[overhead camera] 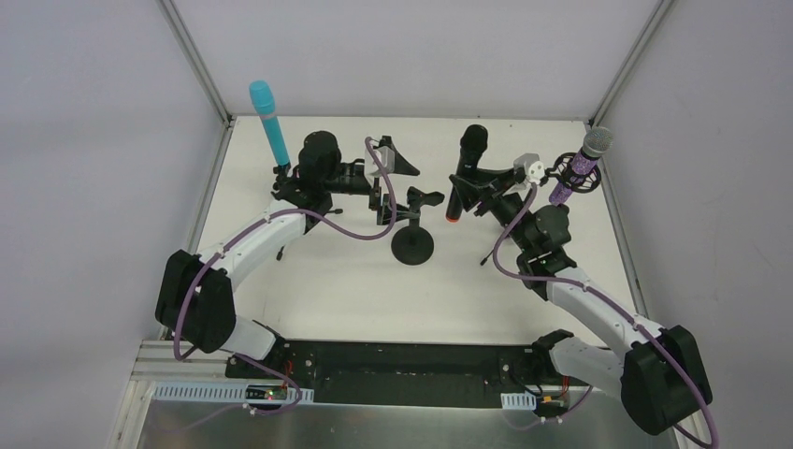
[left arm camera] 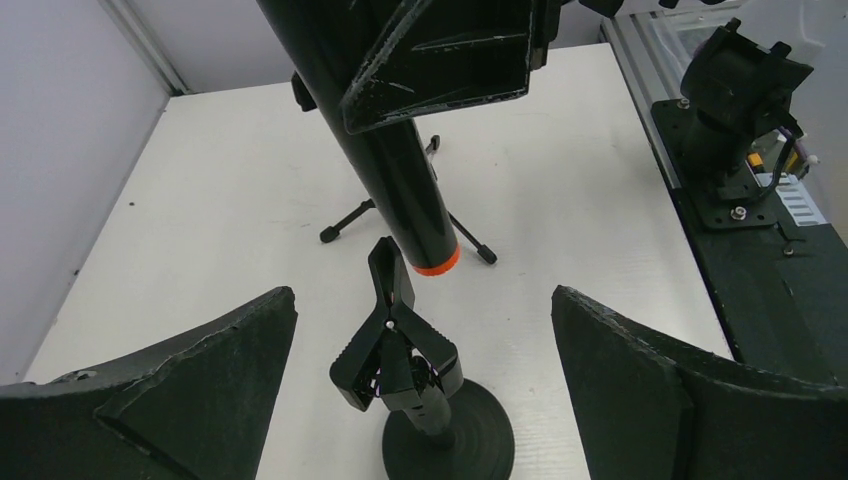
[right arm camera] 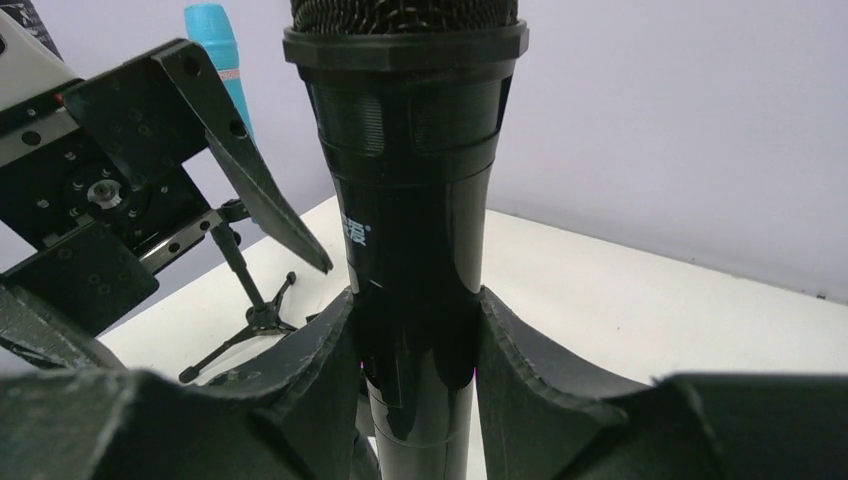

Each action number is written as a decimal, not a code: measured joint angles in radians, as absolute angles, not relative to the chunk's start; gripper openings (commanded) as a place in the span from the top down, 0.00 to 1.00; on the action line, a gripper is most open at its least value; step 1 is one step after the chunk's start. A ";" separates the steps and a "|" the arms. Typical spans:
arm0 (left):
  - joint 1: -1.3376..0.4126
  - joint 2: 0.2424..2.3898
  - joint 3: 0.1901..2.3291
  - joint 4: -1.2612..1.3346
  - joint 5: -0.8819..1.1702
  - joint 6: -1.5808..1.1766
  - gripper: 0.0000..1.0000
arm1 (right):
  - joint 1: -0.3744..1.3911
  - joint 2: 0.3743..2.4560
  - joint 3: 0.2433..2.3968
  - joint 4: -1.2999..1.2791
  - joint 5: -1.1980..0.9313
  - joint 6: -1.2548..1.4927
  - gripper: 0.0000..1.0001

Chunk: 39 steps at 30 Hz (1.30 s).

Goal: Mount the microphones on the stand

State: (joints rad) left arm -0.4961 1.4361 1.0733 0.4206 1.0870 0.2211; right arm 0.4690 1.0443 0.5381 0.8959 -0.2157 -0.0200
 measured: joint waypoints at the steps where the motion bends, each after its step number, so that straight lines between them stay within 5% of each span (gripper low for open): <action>1: -0.496 1.438 1.073 0.415 1.091 0.223 0.01 | 0.469 1.052 0.538 0.913 -0.215 -0.024 1.00; 33: -0.496 1.513 0.988 0.560 1.038 0.216 0.14 | 0.468 1.209 0.513 1.223 -0.241 -0.053 1.00; 35: -0.496 1.522 0.988 0.563 1.035 0.216 0.28 | 0.468 1.209 0.510 1.222 -0.242 -0.053 1.00; 36: -0.496 1.526 0.988 0.564 1.035 0.215 0.48 | 0.468 1.209 0.510 1.223 -0.242 -0.053 1.00; 37: -0.496 1.532 0.988 0.564 1.035 0.211 0.82 | 0.468 1.209 0.510 1.224 -0.244 -0.054 1.00; 38: -0.496 1.538 0.988 0.563 1.035 0.205 1.00 | 0.468 1.209 0.510 1.224 -0.244 -0.054 1.00; 39: -0.495 1.544 0.988 0.562 1.040 0.196 1.00 | 0.468 1.209 0.510 1.224 -0.242 -0.060 1.00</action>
State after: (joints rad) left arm -0.4953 1.5436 0.9882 0.5621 1.0397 0.1963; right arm 0.4683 1.2087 0.5098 1.2243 -0.2417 -0.0597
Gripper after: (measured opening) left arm 0.412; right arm 0.424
